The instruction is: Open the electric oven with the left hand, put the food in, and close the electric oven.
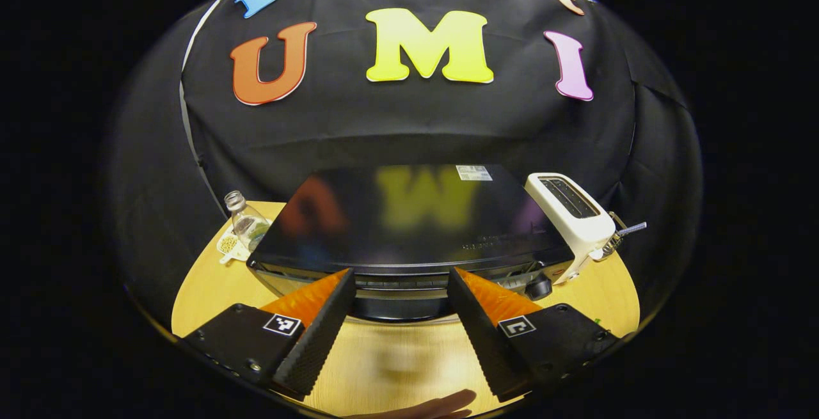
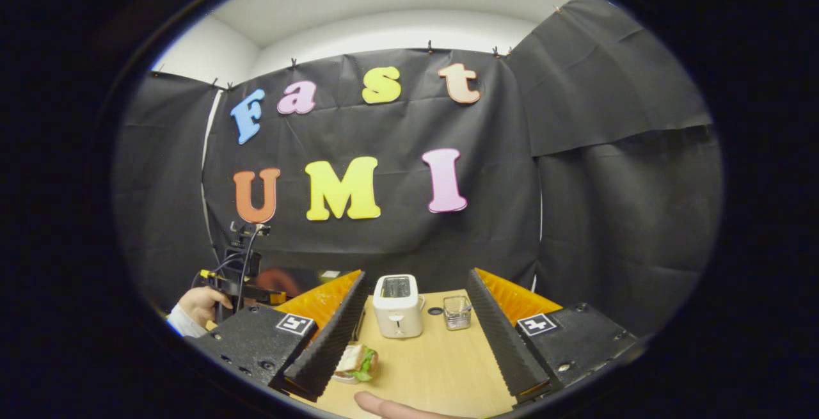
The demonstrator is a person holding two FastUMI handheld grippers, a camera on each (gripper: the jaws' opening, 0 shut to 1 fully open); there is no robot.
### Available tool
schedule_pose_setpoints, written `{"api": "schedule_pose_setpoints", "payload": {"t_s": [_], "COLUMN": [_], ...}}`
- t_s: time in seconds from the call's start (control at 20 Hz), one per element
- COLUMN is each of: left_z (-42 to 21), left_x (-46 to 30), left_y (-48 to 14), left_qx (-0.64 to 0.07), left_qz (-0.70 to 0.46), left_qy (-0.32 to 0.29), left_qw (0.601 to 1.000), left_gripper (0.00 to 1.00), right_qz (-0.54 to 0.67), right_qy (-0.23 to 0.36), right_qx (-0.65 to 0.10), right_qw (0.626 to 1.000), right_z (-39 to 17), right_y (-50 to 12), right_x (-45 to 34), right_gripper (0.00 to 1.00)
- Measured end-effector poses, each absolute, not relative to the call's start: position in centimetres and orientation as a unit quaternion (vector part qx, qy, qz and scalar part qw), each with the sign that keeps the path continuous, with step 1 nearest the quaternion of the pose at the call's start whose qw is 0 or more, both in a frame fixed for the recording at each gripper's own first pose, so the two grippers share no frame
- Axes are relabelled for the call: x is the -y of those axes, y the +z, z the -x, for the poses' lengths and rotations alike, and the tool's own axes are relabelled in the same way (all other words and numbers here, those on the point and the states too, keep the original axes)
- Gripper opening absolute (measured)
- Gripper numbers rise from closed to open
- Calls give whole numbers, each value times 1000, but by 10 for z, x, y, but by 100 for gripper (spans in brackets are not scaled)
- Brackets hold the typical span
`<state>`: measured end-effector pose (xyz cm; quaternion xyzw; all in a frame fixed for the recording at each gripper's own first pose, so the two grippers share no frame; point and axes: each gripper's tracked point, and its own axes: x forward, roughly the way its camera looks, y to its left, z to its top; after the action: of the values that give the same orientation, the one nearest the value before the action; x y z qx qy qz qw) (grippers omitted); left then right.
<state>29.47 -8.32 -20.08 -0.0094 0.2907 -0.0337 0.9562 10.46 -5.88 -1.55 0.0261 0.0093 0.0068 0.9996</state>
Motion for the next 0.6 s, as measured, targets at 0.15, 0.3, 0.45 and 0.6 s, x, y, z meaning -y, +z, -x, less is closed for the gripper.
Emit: {"api": "schedule_pose_setpoints", "payload": {"t_s": [0.15, 0.3, 0.45, 0.6], "left_z": [-279, -262, -239, -212], "left_x": [82, 82, 83, 85], "left_y": [-202, -207, -217, -232], "left_qx": [-289, -280, -264, -261], "left_qz": [6, 10, 12, 20], "left_qy": [-37, -38, -38, -39], "left_qw": [957, 959, 964, 964], "left_gripper": [96, 97, 96, 96], "right_qz": [-25, -21, -24, -21], "right_qy": [11, 7, 2, 1], "right_qx": [-16, -26, -26, -25], "right_qw": [999, 999, 999, 999], "right_z": [-107, -107, -107, -102], "right_y": [-21, -27, -26, -26], "right_x": [56, 58, 61, 60], "right_gripper": [100, 100, 94, 100]}}
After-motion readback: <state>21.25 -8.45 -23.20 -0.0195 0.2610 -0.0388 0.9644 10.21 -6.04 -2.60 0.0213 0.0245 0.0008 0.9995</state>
